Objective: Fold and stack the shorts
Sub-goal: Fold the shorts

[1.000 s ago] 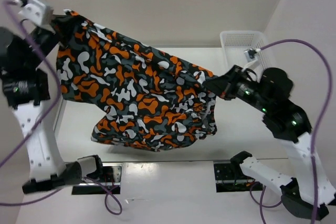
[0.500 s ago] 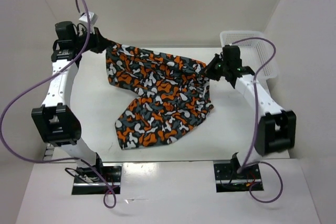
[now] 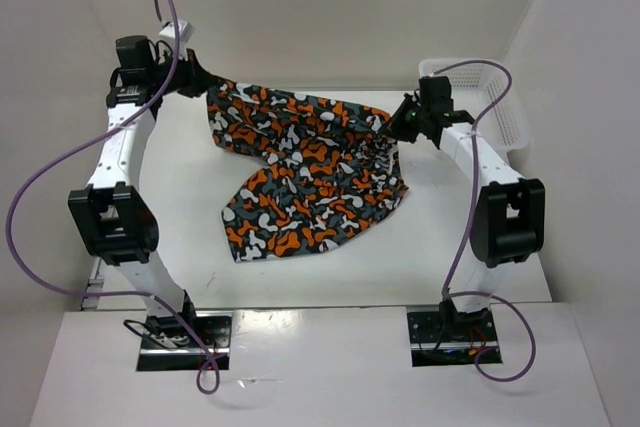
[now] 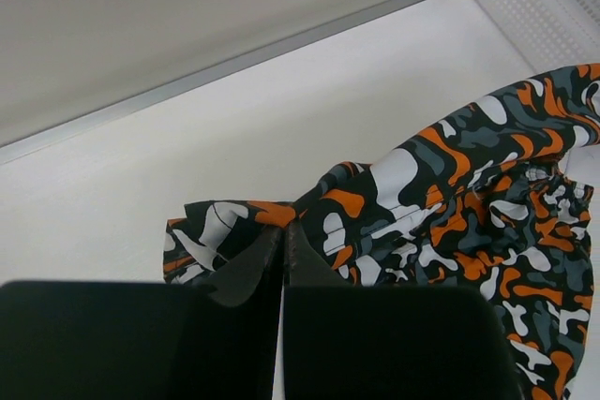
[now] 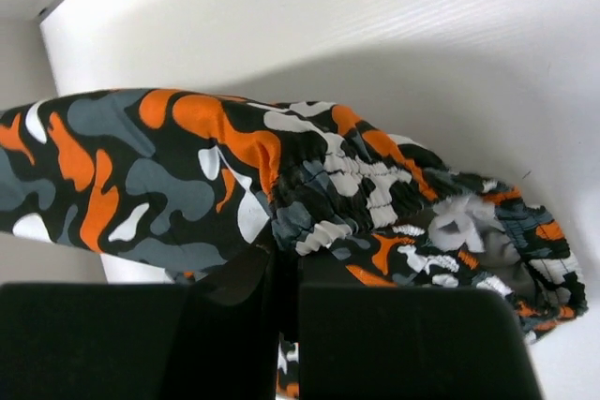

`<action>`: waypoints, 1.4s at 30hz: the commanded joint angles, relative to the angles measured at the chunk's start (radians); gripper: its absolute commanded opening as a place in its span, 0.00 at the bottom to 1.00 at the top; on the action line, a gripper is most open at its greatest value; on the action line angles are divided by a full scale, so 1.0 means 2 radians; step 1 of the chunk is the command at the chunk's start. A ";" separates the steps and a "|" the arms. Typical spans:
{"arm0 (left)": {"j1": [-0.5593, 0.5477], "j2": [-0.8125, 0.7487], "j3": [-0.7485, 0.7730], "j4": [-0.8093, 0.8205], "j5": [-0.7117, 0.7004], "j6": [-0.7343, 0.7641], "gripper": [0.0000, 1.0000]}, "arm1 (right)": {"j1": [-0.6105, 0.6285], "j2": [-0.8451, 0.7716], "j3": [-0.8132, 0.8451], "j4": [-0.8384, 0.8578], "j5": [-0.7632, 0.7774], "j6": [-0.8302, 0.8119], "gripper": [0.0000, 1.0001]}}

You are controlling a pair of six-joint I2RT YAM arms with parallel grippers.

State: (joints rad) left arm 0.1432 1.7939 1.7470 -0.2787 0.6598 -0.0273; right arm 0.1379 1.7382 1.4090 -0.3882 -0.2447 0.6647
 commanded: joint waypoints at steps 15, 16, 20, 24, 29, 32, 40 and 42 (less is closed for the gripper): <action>0.084 -0.311 0.081 0.067 0.026 0.014 0.00 | 0.032 -0.285 0.219 -0.183 -0.146 -0.147 0.00; 0.084 -0.311 0.096 0.060 0.026 0.014 0.00 | 0.043 -0.290 0.232 -0.194 -0.146 -0.147 0.00; 0.084 -0.311 0.175 0.038 0.019 0.014 0.00 | 0.051 -0.302 0.286 -0.199 -0.162 -0.147 0.00; 0.084 -0.306 0.222 0.023 0.009 0.014 0.00 | 0.051 -0.319 0.309 -0.205 -0.155 -0.138 0.00; 0.084 -0.291 0.229 0.017 0.005 0.014 0.00 | 0.051 -0.331 0.296 -0.214 -0.107 -0.128 0.00; 0.084 -0.274 0.213 0.017 0.005 0.014 0.00 | 0.051 -0.348 0.236 -0.205 -0.057 -0.109 0.00; 0.084 -0.198 0.062 0.076 0.035 0.014 0.00 | 0.051 -0.340 -0.001 -0.104 0.006 -0.065 0.00; 0.084 -0.181 0.021 0.076 0.031 0.014 0.00 | 0.047 -0.305 -0.029 -0.065 -0.007 -0.060 0.00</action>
State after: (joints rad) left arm 0.2821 1.3514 1.8751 -0.1959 0.8337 -0.0353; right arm 0.2512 1.0592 1.4380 -0.6014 -0.3515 0.5385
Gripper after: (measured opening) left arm 0.004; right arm 0.055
